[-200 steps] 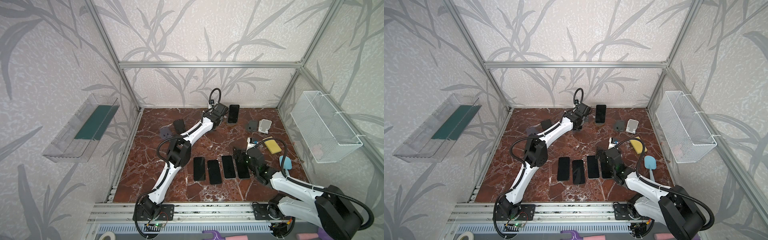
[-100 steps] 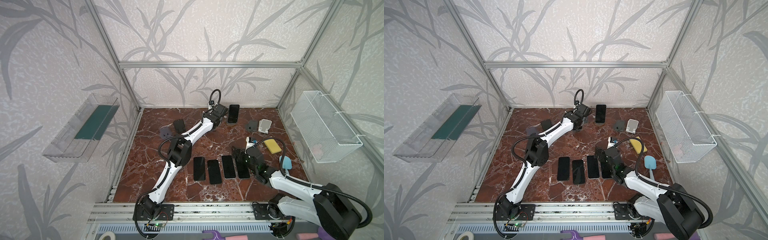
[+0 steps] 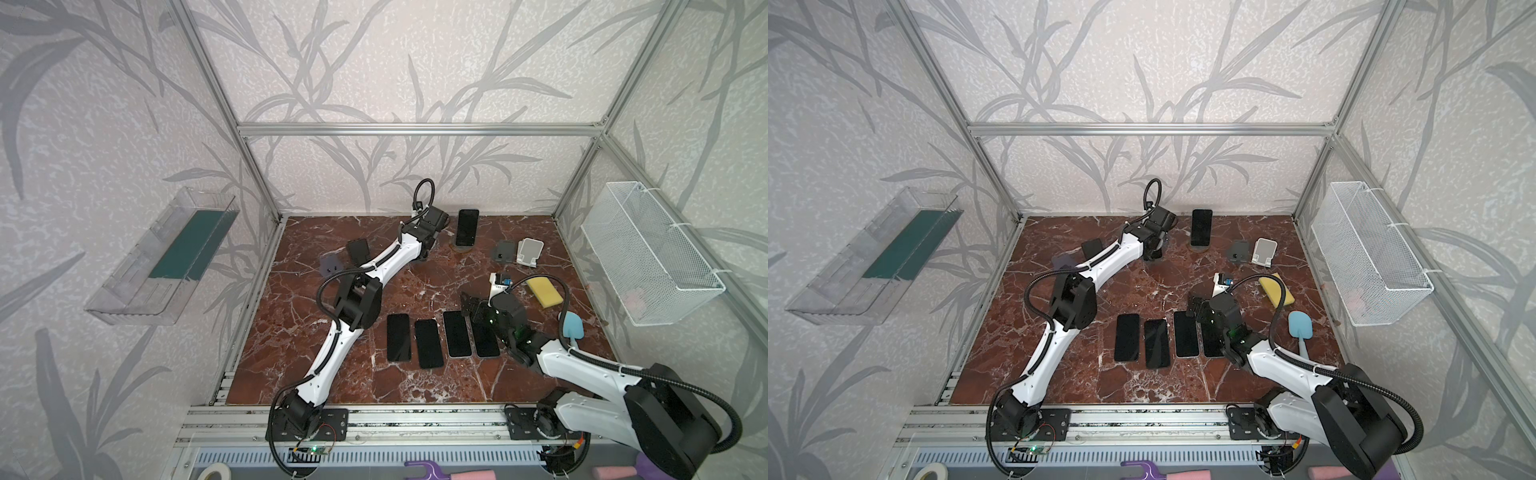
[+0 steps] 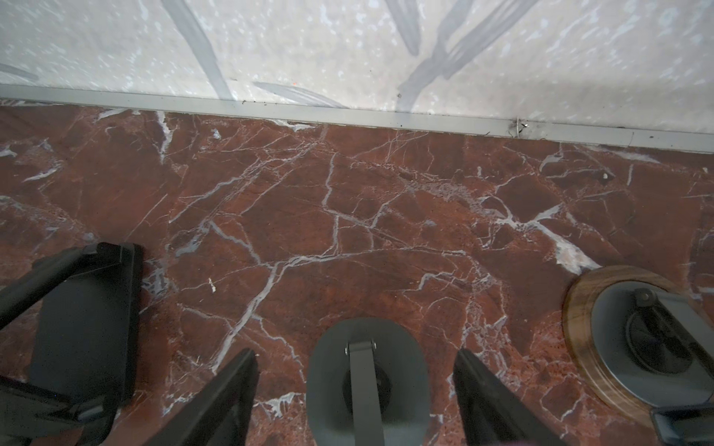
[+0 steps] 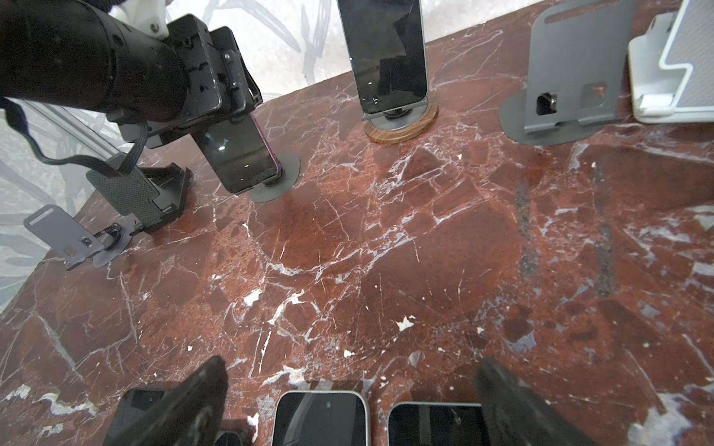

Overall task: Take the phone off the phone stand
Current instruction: 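Lift the pink-edged phone off the round grey stand with the left gripper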

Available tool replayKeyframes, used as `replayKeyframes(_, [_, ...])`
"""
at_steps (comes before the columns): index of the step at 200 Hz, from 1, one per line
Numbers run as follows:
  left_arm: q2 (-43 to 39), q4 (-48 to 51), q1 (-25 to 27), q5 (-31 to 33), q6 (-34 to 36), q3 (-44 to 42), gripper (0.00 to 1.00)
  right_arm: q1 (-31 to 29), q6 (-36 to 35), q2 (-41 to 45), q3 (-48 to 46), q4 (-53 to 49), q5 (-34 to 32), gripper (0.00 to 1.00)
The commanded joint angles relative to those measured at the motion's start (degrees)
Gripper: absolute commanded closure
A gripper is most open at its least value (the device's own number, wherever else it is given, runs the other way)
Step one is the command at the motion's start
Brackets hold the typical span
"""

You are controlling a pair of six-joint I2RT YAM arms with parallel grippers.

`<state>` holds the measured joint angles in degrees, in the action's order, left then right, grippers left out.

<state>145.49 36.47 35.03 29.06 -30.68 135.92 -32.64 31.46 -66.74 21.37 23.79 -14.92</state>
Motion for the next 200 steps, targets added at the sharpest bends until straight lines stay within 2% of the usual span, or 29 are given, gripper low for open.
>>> replayKeyframes(1, [-0.67,1.36,0.04,1.29,1.80,0.37,0.23,-0.02,-0.09,-0.06,1.40,0.99,0.05,0.01])
replayKeyframes(88, [-4.36,-1.81,0.22,0.34,5.55,-4.62,0.35,0.03,-0.28,-0.05,1.50,0.89,-0.12,0.01])
replayKeyframes(133, [-10.19,-8.46,0.22,-6.42,7.13,-12.18,0.40,0.03,-0.44,-0.21,1.57,0.83,-0.05,0.01])
replayKeyframes(200, [-15.34,-11.41,0.32,-9.84,8.00,-16.57,0.42,-0.01,-0.44,-0.67,1.66,1.08,0.05,0.01])
